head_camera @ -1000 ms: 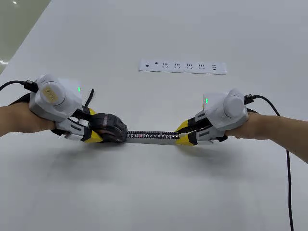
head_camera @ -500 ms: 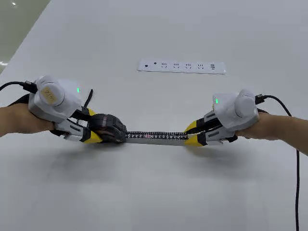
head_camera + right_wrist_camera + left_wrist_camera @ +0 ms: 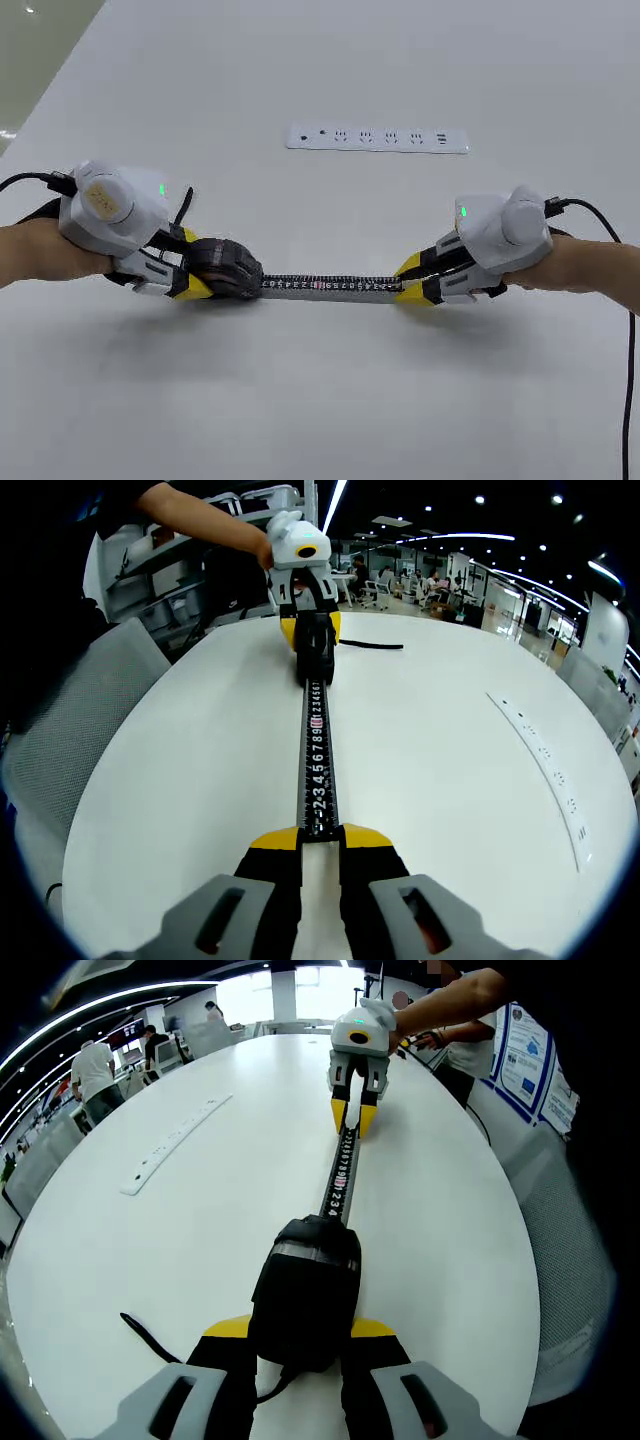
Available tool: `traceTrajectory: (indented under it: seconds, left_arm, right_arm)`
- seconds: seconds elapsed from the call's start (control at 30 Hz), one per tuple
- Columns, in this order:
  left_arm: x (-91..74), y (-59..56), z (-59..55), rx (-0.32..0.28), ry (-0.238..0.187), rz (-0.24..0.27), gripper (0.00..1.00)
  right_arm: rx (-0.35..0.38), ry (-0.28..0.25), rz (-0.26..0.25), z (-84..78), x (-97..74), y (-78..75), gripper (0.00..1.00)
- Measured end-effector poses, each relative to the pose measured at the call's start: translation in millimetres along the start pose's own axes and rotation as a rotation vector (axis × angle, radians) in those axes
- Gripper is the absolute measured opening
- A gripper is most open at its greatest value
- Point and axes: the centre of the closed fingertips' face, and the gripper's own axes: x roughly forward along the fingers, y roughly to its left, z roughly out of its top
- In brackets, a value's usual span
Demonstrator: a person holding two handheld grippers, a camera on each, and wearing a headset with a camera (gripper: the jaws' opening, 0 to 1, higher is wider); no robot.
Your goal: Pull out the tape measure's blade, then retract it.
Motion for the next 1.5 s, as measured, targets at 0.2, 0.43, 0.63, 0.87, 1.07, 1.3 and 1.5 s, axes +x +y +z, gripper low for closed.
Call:
traceTrajectory:
  seconds: [0.2, 0.43, 0.63, 0.87, 1.07, 1.3, 1.5]
  left_arm:
    - [0.3, 0.3, 0.0, -0.002, 0.002, 0.001, 0.29]
    - [0.5, 0.2, 0.3, -0.003, 0.005, 0.002, 0.29]
    - [0.6, 0.4, 0.3, -0.005, 0.007, 0.003, 0.29]
    - [0.9, 0.6, 0.5, -0.005, 0.010, 0.002, 0.29]
    - [0.4, -0.1, 0.8, -0.005, 0.011, 0.002, 0.29]
    - [0.8, -0.1, 1.1, -0.003, 0.013, 0.003, 0.29]
    - [3.2, 0.3, 3.1, 0.022, 0.043, -0.009, 0.29]
  right_arm:
    - [0.004, 0.004, -0.003, -5.6, -5.1, -1.2, 0.12]
    - [0.006, 0.008, -0.009, -12.4, -11.4, -1.6, 0.12]
    - [0.008, 0.017, -0.015, -20.0, -17.5, -3.8, 0.12]
    - [0.009, 0.033, -0.021, -28.4, -25.6, -4.8, 0.11]
    - [0.010, 0.044, -0.025, -33.1, -31.9, -4.9, 0.11]
    - [0.005, 0.068, -0.026, -38.9, -35.5, -5.5, 0.12]
    - [0.003, 0.083, -0.019, -39.6, -34.7, -3.2, 0.12]
